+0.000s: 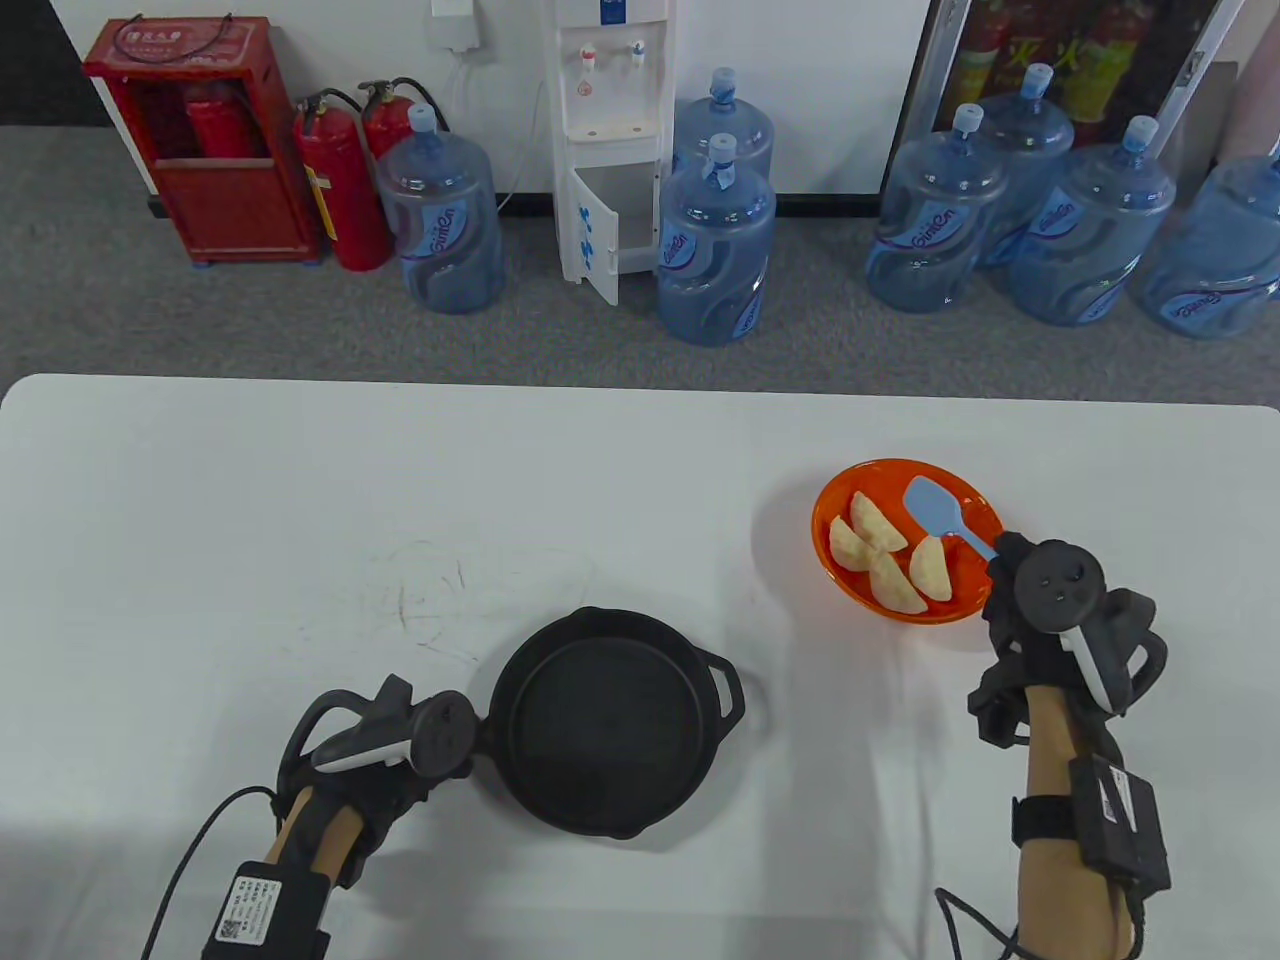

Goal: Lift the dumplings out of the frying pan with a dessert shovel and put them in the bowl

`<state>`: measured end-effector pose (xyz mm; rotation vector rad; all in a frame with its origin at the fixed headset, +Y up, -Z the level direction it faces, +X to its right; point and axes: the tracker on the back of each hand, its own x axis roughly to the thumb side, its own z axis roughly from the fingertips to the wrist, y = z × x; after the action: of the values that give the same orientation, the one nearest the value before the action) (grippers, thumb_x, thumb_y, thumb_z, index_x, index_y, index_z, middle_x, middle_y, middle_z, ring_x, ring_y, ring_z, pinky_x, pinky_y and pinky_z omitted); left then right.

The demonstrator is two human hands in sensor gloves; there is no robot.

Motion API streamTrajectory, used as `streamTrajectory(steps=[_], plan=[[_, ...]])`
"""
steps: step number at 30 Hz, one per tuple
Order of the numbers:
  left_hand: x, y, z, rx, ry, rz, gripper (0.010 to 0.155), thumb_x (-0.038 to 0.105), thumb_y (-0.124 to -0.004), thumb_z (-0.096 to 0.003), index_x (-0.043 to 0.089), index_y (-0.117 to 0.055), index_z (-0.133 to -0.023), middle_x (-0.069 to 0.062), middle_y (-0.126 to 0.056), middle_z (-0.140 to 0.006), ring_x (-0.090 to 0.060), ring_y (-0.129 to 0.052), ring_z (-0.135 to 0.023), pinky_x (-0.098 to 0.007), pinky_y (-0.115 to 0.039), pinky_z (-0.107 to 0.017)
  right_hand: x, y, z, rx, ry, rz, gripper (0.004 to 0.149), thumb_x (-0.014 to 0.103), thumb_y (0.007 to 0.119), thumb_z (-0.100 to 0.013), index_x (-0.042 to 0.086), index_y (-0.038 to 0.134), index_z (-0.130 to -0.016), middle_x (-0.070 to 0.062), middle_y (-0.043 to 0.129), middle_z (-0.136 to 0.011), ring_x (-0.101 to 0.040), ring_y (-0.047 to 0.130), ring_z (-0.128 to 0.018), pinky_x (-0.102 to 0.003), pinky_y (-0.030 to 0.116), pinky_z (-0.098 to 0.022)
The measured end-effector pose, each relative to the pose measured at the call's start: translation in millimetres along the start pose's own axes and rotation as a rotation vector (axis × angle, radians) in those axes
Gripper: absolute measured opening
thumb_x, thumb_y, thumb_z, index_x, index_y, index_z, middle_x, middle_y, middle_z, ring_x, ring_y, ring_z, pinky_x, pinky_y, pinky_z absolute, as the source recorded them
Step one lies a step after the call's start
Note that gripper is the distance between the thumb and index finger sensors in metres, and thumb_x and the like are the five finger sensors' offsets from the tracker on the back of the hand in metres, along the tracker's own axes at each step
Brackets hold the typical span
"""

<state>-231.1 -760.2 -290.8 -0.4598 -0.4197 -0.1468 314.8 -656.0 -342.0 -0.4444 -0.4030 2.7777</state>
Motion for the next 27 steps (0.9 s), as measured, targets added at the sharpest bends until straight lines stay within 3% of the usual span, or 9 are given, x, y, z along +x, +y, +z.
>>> streamTrajectory(steps=[8,16,22,27], plan=[[1,0,0,-0.001,0.005,-0.011,0.054,0.045,-0.064,-0.0584,0.026,-0.057,-0.108,0.004,-0.076,-0.098,-0.010,-0.095,-0.072,-0.048,-0.078,-0.073,46,-11,48,0.069,-0.227,-0.128,0.043,0.034,0.075,-0.062,0.018,0.081,-0.102,-0.012,0.085,-0.090,-0.013,0.092,-0.046,-0.037,0.083,-0.040],[3,0,2,0.003,0.018,-0.036,0.054,0.045,-0.064,-0.0586,0.026,-0.057,-0.109,0.004,-0.076,-0.100,-0.011,-0.095,-0.074,-0.048,-0.078,-0.074,103,35,105,0.284,-0.436,-0.194,0.044,0.034,0.075,-0.062,0.016,0.081,-0.102,-0.013,0.087,-0.088,-0.013,0.092,-0.045,-0.037,0.084,-0.038],[4,0,2,0.003,0.019,-0.040,0.055,0.045,-0.063,-0.0588,0.026,-0.056,-0.109,0.004,-0.075,-0.100,-0.011,-0.095,-0.074,-0.048,-0.078,-0.074,135,70,131,0.407,-0.523,-0.085,0.044,0.035,0.077,-0.062,0.016,0.082,-0.101,-0.013,0.089,-0.088,-0.011,0.094,-0.045,-0.035,0.085,-0.037],[5,-1,2,0.000,0.019,-0.045,0.054,0.045,-0.063,-0.0588,0.026,-0.056,-0.109,0.004,-0.076,-0.100,-0.011,-0.095,-0.074,-0.048,-0.078,-0.074,152,88,147,0.370,-0.592,0.075,0.044,0.038,0.079,-0.062,0.020,0.082,-0.101,-0.011,0.090,-0.089,-0.012,0.097,-0.043,-0.035,0.087,-0.034]])
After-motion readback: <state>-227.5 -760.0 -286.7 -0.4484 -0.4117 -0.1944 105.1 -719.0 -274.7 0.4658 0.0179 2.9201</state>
